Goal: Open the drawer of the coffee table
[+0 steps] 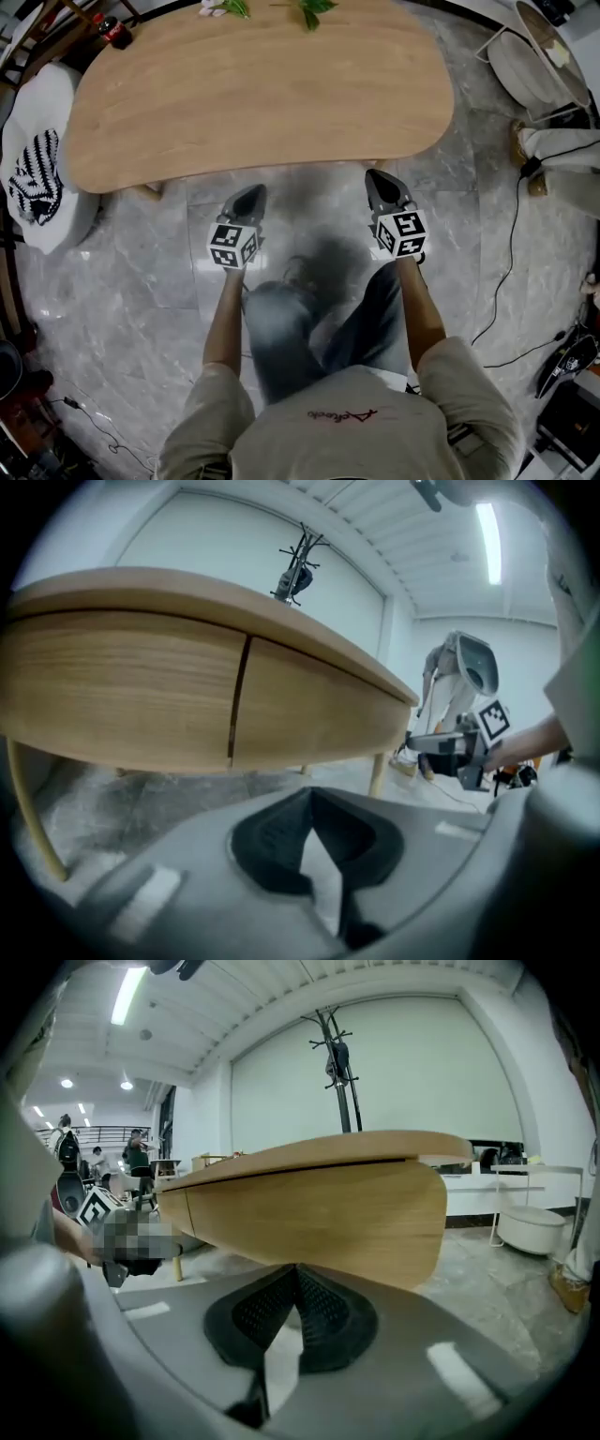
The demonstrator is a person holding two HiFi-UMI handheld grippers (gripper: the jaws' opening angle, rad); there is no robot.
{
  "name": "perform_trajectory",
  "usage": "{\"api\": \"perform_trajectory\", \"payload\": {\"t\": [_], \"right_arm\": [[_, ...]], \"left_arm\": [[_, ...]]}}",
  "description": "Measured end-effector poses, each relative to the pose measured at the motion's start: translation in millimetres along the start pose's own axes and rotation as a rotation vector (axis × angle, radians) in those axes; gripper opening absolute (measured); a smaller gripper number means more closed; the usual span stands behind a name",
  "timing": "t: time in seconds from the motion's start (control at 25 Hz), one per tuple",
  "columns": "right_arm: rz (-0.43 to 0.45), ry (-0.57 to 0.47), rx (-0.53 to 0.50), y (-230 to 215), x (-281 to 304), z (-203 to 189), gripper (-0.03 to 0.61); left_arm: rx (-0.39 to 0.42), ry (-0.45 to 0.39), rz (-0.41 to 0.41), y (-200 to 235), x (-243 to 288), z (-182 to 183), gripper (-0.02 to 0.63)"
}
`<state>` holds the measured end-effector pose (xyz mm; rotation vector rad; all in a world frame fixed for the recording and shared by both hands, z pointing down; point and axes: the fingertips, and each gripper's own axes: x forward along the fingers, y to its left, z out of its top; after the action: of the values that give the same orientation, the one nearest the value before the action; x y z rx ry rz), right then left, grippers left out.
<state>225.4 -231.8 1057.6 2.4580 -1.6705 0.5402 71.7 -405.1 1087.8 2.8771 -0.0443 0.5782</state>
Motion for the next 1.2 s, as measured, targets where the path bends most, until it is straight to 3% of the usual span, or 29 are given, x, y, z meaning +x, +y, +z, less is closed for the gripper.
{"api": "perform_trajectory", "payload": {"t": [0.16,0.36,0.48,0.64,0.84,0.88,0.96,1.2], "right_arm": [[0.018,-0.038,0.002,-7.2,4.0,-16.0,0.005],[0.054,-0.118,0.098,-16.3,2.1,-24.1,0.005],[0.107,-0.137,0.183,-17.8,5.7,-31.4,0.005],[0.179,-0.185,0.395,-26.5,3.2,-38.0,0.006],[0.288,-0.256,0.656,-33.9,6.9,-37.0,0.078],[0.316,-0.274,0.707,-36.3,10.7,-34.7,0.114],[0.369,-0.305,0.766,-39.9,17.9,-28.9,0.192],[0.413,-0.338,0.737,-48.8,28.4,-17.6,0.236]], "left_arm": [[0.010,-0.041,0.000,0.2,13.5,-7.9,-0.002],[-0.008,-0.086,-0.021,-4.9,18.7,-7.8,-0.001],[-0.131,-0.157,-0.047,-2.3,18.2,-3.4,-0.002],[-0.294,-0.242,-0.080,-0.1,17.4,2.7,-0.002],[-0.613,-0.390,-0.213,9.2,24.3,7.7,-0.002],[-0.667,-0.405,-0.237,12.5,28.4,6.6,0.015],[-0.751,-0.433,-0.281,16.7,35.6,7.0,0.141],[-0.746,-0.409,-0.330,16.5,51.6,13.7,0.241]]}}
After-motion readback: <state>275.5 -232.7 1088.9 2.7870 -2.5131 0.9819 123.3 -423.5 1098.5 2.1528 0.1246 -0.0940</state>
